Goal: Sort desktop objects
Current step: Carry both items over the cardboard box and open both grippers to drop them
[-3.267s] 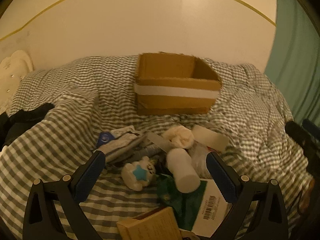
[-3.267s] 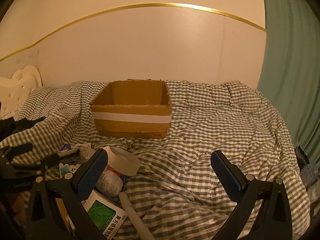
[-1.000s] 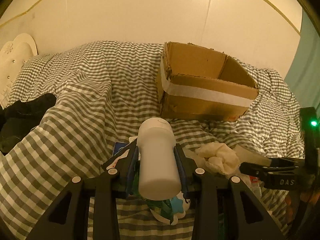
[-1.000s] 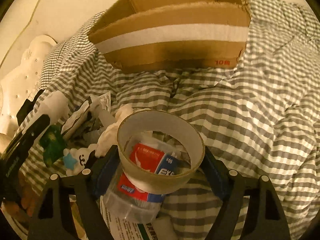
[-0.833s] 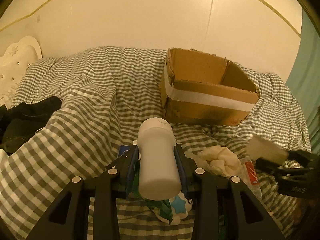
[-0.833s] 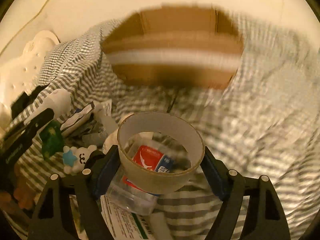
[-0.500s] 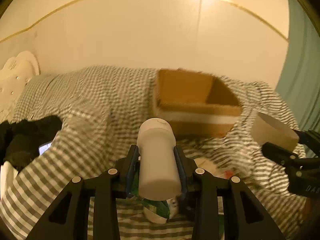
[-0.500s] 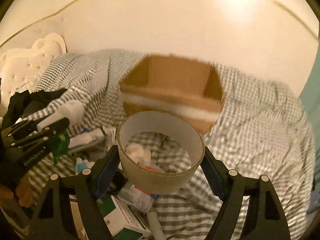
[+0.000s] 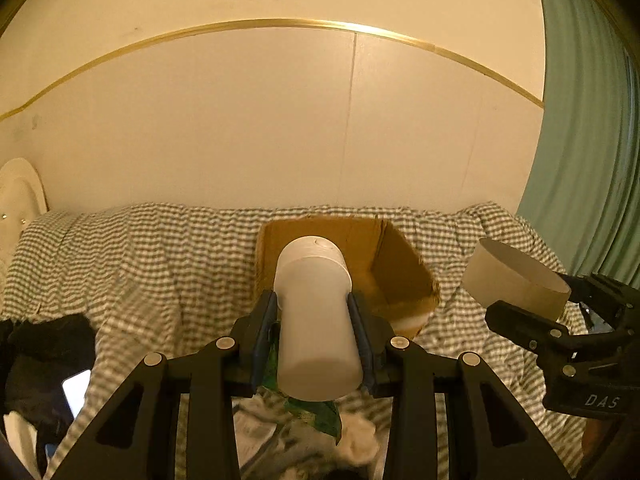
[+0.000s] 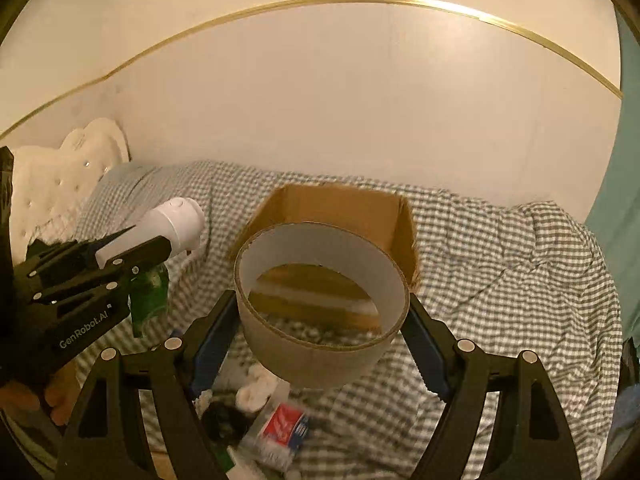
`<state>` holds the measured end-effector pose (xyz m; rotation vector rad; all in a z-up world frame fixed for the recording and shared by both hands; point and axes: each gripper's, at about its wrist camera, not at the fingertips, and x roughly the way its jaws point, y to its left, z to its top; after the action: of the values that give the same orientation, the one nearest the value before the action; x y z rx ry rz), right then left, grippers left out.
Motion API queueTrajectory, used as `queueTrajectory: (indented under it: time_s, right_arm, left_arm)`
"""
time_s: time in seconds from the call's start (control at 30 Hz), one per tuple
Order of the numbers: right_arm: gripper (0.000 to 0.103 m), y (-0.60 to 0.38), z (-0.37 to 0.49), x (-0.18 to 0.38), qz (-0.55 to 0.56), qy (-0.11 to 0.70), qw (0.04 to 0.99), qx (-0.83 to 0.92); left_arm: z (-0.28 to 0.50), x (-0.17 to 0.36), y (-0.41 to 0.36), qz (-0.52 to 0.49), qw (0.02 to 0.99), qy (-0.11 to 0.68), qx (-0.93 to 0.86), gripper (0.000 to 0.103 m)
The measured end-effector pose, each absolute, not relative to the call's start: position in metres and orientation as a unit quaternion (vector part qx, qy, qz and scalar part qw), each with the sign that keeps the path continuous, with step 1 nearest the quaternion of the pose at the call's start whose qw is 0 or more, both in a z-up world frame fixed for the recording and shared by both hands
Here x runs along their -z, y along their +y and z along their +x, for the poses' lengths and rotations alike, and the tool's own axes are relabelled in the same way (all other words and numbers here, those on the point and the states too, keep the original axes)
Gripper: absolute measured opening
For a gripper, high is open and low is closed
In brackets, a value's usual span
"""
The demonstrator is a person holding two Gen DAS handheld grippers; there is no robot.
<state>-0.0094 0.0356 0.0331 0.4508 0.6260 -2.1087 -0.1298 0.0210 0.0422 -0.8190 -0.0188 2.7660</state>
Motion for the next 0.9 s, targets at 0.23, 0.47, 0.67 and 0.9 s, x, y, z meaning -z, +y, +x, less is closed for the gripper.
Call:
queueTrajectory:
  time_s: [0.23, 0.47, 0.67, 0.9]
  right_arm:
    - [0.080, 0.004, -0.062, -0.033, 0.191, 0.249, 0.415, 0.854]
    - [0.080, -0.040, -0.137, -0.002, 0.228, 0.255, 0.407, 0.847]
    - [0.080, -0.064, -0.190, 0.027, 0.244, 0.235, 0.391, 0.856]
    - [0.080, -0.084, -0.230, 0.050, 0.260, 0.220, 0.383, 0.859]
  left_arm:
    - [-0.190, -0.016, 0.041, -0.310, 0.131, -0.003, -0.942, 0.037]
    - [-0.255, 0.027, 0.060, -0.337, 0.136, 0.032, -0.931, 0.037]
    - [-0.297, 0.059, 0.063, -0.351, 0.149, 0.026, -0.924, 0.037]
    - [-0.323, 0.087, 0.054, -0.378, 0.154, 0.001, -0.913, 0.037]
